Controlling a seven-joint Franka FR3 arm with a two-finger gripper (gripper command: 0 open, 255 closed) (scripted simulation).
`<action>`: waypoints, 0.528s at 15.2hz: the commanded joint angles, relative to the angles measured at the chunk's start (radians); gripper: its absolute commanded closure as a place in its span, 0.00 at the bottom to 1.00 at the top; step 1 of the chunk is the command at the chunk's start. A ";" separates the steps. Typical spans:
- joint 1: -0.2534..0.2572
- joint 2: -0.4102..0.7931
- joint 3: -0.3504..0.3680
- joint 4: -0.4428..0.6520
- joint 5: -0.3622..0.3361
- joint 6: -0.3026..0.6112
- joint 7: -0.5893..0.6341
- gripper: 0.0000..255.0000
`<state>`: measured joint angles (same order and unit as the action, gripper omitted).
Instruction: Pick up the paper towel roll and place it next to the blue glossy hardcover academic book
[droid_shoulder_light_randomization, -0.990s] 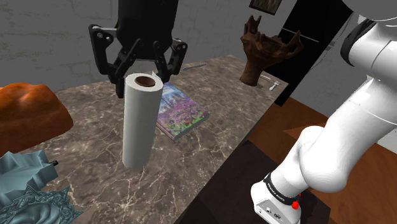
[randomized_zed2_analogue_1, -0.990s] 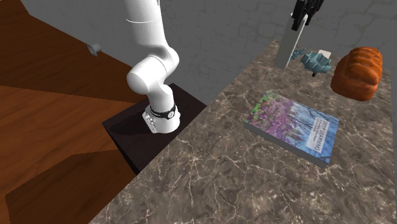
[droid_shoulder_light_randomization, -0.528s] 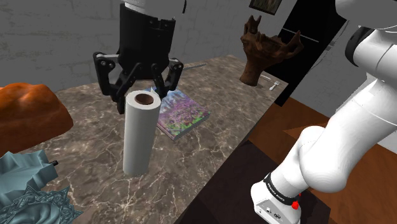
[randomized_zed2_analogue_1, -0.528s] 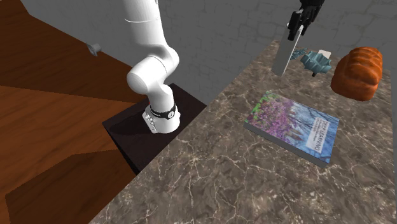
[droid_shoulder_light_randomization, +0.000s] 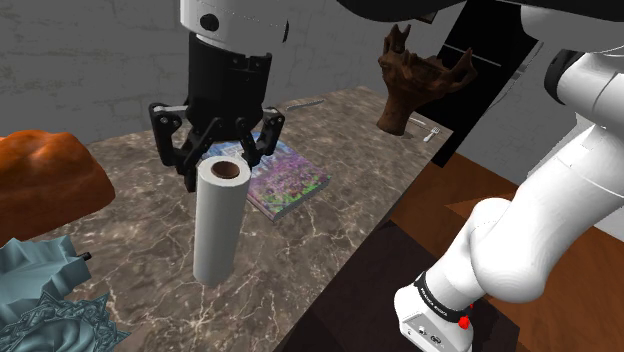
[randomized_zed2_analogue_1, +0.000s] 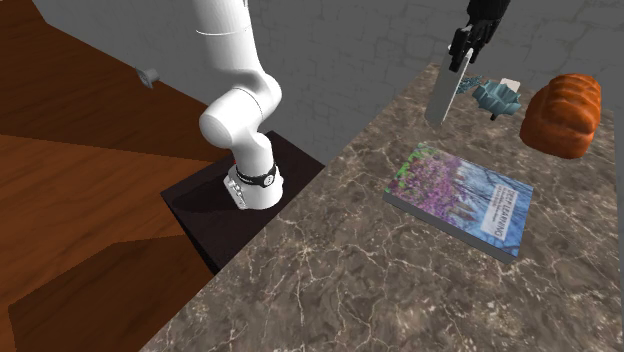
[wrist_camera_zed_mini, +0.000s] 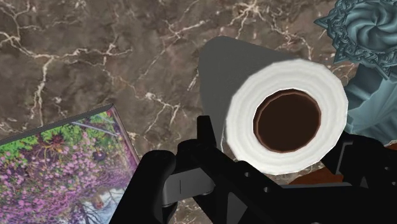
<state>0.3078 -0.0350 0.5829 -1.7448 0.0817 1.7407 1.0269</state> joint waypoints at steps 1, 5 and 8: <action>0.000 0.000 0.000 0.000 0.000 0.000 0.000 1.00; 0.000 0.000 0.000 0.000 0.000 0.000 0.000 0.00; 0.000 0.000 0.000 0.000 0.000 0.000 0.000 0.00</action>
<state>0.3078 -0.0351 0.5828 -1.7451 0.0818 1.7409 1.0269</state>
